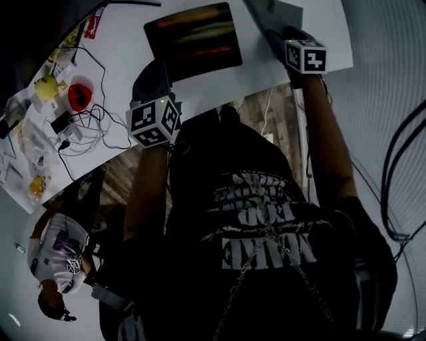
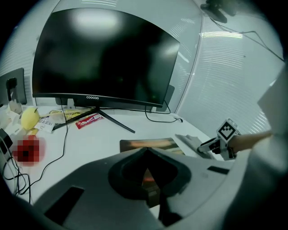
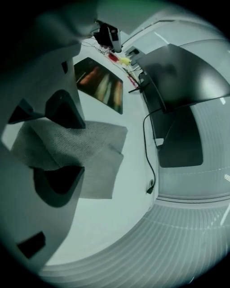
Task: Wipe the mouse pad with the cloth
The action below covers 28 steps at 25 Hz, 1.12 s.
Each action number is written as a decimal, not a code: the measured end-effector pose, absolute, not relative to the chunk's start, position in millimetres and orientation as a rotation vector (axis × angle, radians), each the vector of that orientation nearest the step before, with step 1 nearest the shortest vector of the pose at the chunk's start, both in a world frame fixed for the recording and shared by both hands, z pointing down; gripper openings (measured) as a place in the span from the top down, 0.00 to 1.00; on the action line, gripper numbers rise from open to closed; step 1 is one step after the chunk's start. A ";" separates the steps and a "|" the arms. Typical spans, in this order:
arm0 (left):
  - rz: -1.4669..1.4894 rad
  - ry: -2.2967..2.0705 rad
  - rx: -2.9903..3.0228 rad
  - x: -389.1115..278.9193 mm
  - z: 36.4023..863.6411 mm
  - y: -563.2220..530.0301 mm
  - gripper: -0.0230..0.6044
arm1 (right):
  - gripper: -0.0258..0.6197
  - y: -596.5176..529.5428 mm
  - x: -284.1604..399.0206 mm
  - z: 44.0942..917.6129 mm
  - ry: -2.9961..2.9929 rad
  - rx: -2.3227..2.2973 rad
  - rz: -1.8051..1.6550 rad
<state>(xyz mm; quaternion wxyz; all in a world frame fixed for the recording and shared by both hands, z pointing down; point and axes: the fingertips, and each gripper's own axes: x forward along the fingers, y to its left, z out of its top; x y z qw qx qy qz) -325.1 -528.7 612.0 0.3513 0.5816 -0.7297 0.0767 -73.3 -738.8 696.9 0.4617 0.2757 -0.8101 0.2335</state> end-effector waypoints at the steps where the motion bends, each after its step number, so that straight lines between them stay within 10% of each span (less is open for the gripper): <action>1: 0.197 -1.888 1.503 -326.2 613.2 -528.1 0.95 | 0.59 -739.5 -69.9 702.8 -1.957 0.689 0.565; 3: 0.194 -1.889 1.502 -328.0 613.7 -527.3 0.95 | 0.60 -740.4 -64.5 706.8 -1.903 0.707 0.547; 6: 0.187 -1.897 1.497 -330.9 612.6 -525.5 0.95 | 0.92 -741.1 -64.7 706.5 -1.868 0.719 0.523; 28: 0.124 -2.052 1.339 -387.9 578.0 -454.8 0.95 | 0.94 -570.2 -353.6 672.9 -2.131 -0.031 0.488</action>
